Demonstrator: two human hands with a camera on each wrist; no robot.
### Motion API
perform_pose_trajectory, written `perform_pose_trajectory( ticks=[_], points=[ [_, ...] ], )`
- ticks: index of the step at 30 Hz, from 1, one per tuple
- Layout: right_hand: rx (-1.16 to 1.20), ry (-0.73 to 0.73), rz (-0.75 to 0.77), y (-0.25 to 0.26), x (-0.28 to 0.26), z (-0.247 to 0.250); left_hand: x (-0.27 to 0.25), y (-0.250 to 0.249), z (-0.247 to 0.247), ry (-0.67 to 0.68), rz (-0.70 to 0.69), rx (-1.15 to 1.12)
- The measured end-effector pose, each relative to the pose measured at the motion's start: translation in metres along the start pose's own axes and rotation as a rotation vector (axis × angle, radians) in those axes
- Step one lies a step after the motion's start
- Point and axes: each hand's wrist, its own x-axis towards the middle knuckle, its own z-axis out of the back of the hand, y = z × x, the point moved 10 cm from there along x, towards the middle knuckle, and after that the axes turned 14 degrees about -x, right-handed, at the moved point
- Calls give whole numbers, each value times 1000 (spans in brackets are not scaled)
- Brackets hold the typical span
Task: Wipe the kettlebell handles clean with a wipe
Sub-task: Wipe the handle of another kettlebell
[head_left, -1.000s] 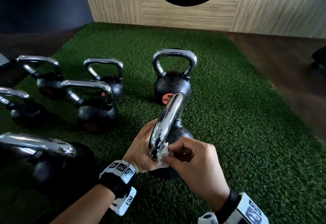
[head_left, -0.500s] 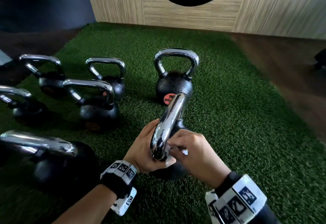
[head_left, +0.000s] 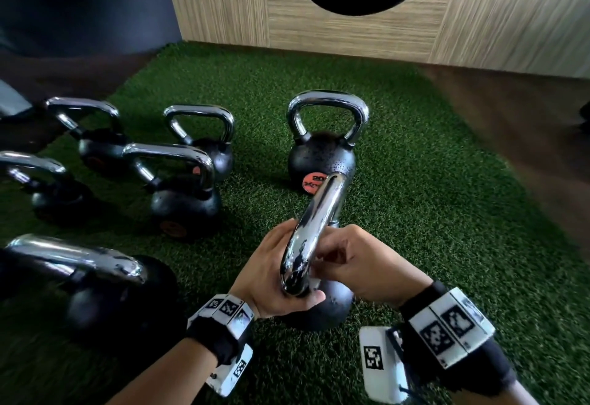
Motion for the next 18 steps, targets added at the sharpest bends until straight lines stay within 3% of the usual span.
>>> perform_pose_trajectory(
  ticks=[3, 9, 12, 18],
  points=[
    [340, -5, 23, -4, -5, -3, 0, -23, 6, -59, -191, 42],
    [1023, -169, -32, -20, -6, -17, 0, -20, 7, -82, -241, 44],
    [1096, -208, -72, -25, -6, -23, -1, -17, 5, -64, -270, 92],
    [1233, -484, -68, -39, -1, -1, 0, -18, 8, -106, -303, 125]
  ],
)
